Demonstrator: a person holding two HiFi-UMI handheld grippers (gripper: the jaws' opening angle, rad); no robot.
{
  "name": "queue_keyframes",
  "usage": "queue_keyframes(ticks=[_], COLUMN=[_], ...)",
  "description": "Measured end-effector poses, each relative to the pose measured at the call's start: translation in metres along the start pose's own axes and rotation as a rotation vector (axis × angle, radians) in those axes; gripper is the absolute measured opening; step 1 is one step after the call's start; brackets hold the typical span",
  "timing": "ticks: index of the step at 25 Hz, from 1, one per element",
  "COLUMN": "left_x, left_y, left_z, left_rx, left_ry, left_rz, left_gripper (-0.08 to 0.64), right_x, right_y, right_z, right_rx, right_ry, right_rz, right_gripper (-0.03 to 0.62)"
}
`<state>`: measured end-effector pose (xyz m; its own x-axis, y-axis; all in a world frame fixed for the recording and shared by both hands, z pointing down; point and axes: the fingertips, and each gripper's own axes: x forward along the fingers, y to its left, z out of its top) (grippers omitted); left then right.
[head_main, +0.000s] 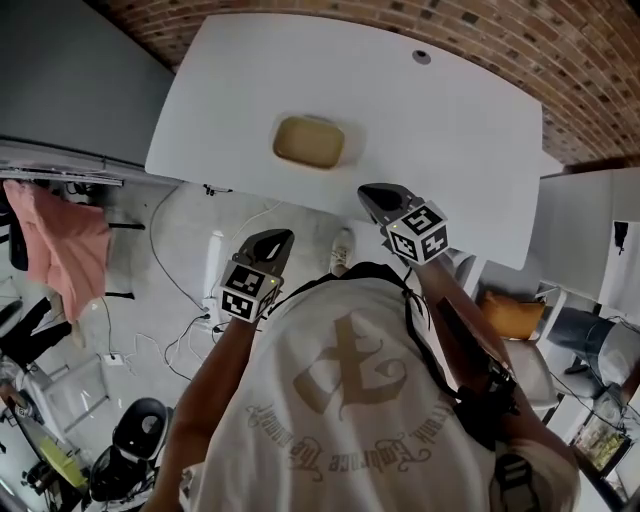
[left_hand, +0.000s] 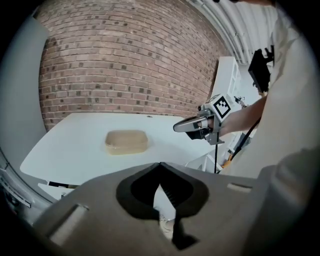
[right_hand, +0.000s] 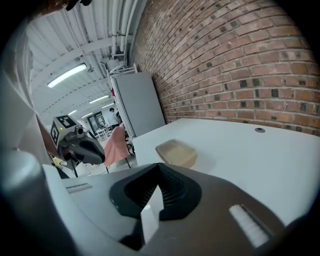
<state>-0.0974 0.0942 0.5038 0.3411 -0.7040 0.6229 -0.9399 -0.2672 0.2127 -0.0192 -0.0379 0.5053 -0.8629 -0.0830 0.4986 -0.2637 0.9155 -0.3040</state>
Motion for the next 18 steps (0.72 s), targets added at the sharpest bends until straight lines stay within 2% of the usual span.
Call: queue_keyframes(ticks=[4, 14, 18], left_x=[0.020, 0.057, 0.071], left_y=[0.004, 0.010, 0.020], left_z=[0.007, 0.032, 0.041], left_rx=[0.034, 0.213, 0.237], left_ry=[0.052, 0.165, 0.188], left_rz=[-0.009, -0.040, -0.047], left_gripper=[0.003, 0.003, 0.003], right_x=[0.006, 0.017, 0.015], right_y=[-0.021, -0.075, -0.081], right_z=[0.010, 0.031, 0.032], right_rx=[0.019, 0.089, 0.115], right_ry=[-0.002, -0.026, -0.022], right_rz=[0.014, 0.007, -0.006], right_gripper=[0.008, 0.009, 0.009])
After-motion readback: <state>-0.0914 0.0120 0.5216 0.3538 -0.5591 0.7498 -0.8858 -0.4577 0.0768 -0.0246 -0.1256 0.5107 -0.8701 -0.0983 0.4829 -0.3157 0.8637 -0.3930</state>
